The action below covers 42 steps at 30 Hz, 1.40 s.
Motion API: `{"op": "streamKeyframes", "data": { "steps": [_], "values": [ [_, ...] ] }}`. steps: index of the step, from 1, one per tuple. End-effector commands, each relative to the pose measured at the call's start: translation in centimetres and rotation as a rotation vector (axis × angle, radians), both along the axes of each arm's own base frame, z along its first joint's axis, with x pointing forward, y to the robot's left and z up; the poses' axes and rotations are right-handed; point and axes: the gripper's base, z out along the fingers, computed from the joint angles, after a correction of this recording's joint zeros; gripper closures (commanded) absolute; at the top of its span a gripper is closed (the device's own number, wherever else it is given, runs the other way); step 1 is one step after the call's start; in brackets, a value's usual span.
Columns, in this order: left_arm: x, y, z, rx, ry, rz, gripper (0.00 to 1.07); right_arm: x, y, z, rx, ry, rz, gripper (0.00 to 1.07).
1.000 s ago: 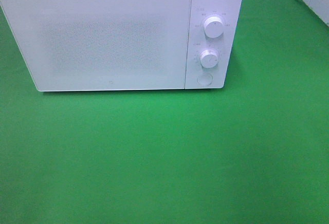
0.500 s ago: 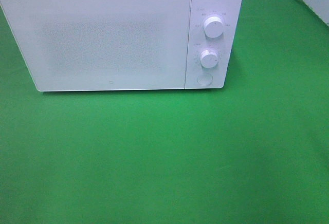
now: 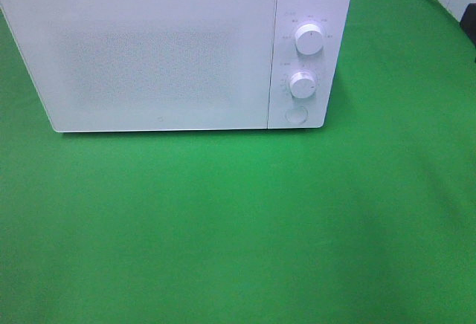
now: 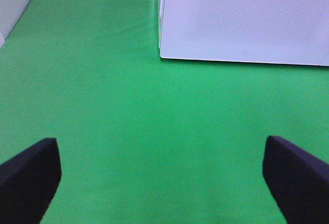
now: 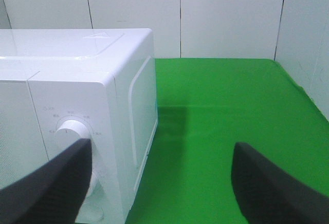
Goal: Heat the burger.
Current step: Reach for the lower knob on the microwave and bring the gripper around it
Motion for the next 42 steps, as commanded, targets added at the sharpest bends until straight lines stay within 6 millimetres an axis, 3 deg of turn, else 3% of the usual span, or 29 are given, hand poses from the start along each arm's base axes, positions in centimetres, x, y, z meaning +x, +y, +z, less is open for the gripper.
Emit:
{"op": "streamKeyframes", "data": {
  "steps": [1,11,27,30,38,42],
  "values": [
    [-0.3,-0.1,0.0,-0.008,-0.031,-0.003,0.07,1.5,0.0,-1.1,-0.063,0.007,-0.004,0.34],
    [-0.3,-0.1,0.0,-0.008,-0.031,-0.003,0.07,3.8,-0.1,-3.4,-0.063,0.032,-0.089,0.34],
    [-0.3,-0.1,0.0,-0.008,-0.031,-0.003,0.07,4.7,5.4,-8.1,-0.079,0.046,-0.154,0.34],
    [-0.3,-0.1,0.0,-0.008,-0.031,-0.003,0.07,4.7,5.8,-8.3,-0.071,0.054,-0.158,0.34],
    [-0.3,-0.1,0.0,-0.008,-0.031,-0.003,0.07,5.4,9.6,-9.6,-0.089,0.051,-0.087,0.34],
    [-0.3,-0.1,0.0,-0.008,-0.031,-0.003,0.07,5.8,10.6,-10.0,-0.095,0.053,-0.067,0.34]
  ]
}}
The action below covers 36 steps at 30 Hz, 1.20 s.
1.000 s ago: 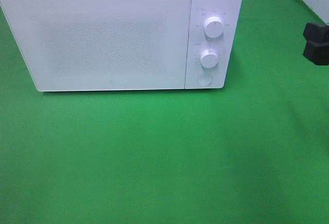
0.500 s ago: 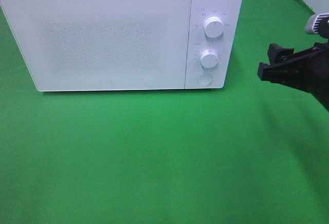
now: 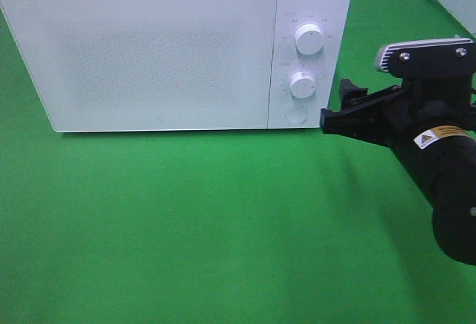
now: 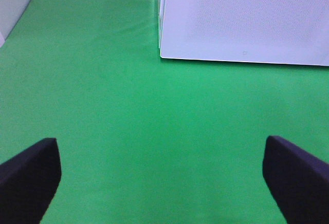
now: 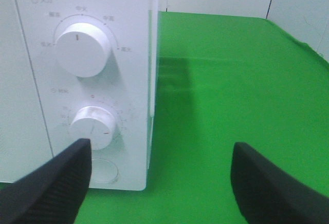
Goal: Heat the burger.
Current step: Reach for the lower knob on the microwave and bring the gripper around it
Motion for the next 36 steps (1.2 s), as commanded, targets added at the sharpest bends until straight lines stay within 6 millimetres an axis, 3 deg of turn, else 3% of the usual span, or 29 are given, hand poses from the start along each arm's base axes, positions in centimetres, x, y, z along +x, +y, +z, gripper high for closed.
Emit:
{"op": "streamKeyframes", "data": {
  "steps": [1,6,17,36],
  "values": [
    [-0.3,-0.1,0.0,-0.008,-0.030,-0.003,0.07,0.7,1.3,-0.3,-0.013,-0.019,0.021,0.34],
    [-0.3,-0.1,0.0,-0.008,-0.030,-0.003,0.07,1.3,1.9,-0.8,-0.025,-0.032,0.021,0.34],
    [-0.3,-0.1,0.0,-0.008,-0.030,-0.003,0.07,4.4,4.7,-2.1,-0.003,-0.040,0.022,0.34],
    [-0.3,-0.1,0.0,-0.008,-0.030,-0.003,0.07,7.0,6.8,-4.5,-0.012,-0.045,0.018,0.34]
  ]
}}
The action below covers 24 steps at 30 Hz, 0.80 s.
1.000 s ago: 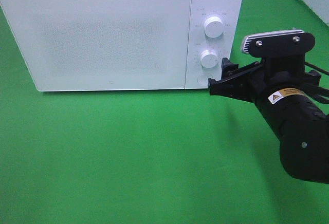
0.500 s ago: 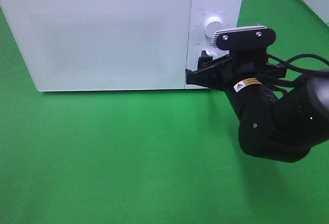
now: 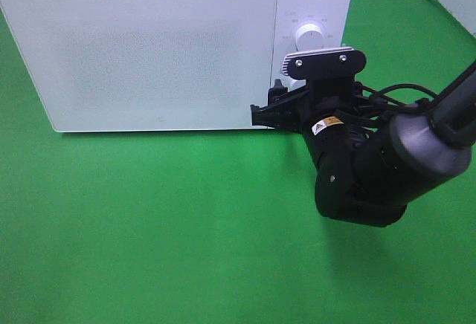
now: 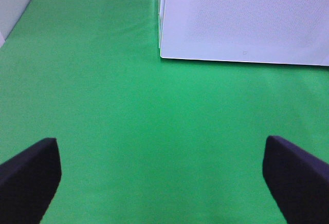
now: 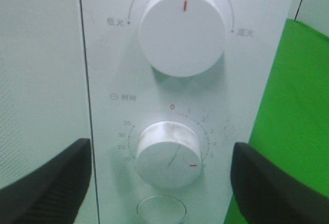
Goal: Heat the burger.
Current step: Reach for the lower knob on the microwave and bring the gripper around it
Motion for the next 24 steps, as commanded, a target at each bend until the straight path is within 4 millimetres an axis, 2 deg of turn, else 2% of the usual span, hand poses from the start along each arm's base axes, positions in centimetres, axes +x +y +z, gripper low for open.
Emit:
{"op": "streamKeyframes", "data": {
  "steps": [1,13,18,24],
  "values": [
    [-0.3,-0.1,0.0,-0.008,-0.030,-0.003,0.07,0.6,0.6,-0.1,0.002,-0.036,0.001,0.34],
    [-0.3,-0.1,0.0,-0.008,-0.030,-0.003,0.07,1.2,0.7,0.4,0.023,-0.079,-0.035,0.34],
    [-0.3,-0.1,0.0,-0.008,-0.030,-0.003,0.07,1.6,1.0,-0.6,0.012,-0.063,-0.036,0.34],
    [-0.3,-0.1,0.0,-0.008,-0.030,-0.003,0.07,1.8,1.1,-0.6,0.016,-0.069,-0.036,0.34]
  ]
}}
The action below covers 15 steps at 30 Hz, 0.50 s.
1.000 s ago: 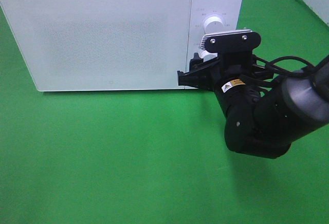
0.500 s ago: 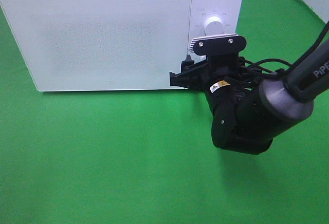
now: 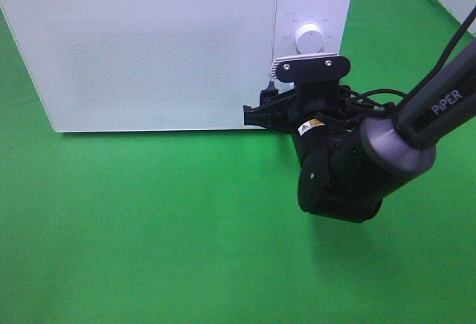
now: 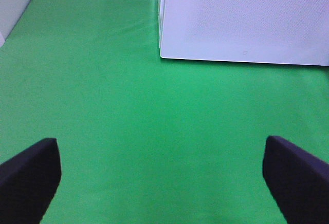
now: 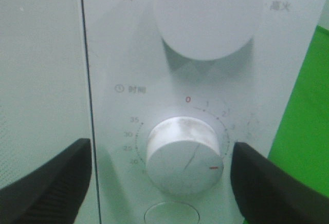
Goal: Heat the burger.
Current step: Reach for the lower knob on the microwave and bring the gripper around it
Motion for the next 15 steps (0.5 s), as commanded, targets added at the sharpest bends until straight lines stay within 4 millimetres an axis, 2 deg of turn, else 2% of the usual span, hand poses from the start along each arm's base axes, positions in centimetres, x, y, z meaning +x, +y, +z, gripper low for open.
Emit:
{"op": "streamKeyframes", "data": {
  "steps": [1,6,15],
  "values": [
    [-0.3,-0.1,0.0,-0.008,-0.030,-0.003,0.07,0.4,0.2,0.9,0.009,-0.074,-0.012,0.34],
    [-0.2,-0.1,0.0,-0.008,-0.024,-0.003,0.07,1.4,0.0,1.1,0.023,-0.081,-0.025,0.34],
    [-0.2,-0.1,0.0,-0.008,-0.024,-0.003,0.07,1.4,0.0,1.0,0.023,-0.070,-0.029,0.35]
  ]
}}
